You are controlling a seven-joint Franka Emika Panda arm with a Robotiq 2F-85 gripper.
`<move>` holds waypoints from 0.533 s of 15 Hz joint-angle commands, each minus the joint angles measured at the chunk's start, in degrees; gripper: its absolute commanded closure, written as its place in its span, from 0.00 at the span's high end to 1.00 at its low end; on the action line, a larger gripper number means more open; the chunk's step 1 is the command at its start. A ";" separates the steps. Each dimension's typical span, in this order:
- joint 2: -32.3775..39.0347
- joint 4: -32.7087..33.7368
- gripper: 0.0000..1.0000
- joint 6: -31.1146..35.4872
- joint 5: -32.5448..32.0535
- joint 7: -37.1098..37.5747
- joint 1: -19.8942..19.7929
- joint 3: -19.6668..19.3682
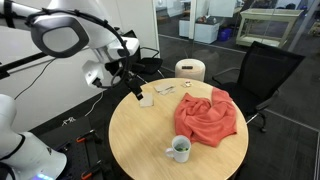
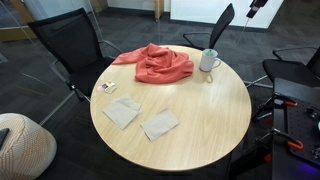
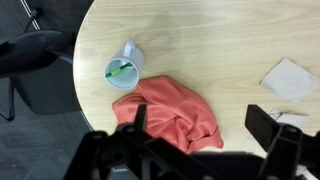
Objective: Take the green pen out of the mug and place it on the table
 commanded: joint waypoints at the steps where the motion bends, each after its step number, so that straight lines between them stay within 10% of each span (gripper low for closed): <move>1: 7.52 3.48 1.00 6.29 -0.22 8.89 -3.59 1.34; 8: 19.04 7.83 1.00 12.28 -1.74 30.19 -7.57 2.59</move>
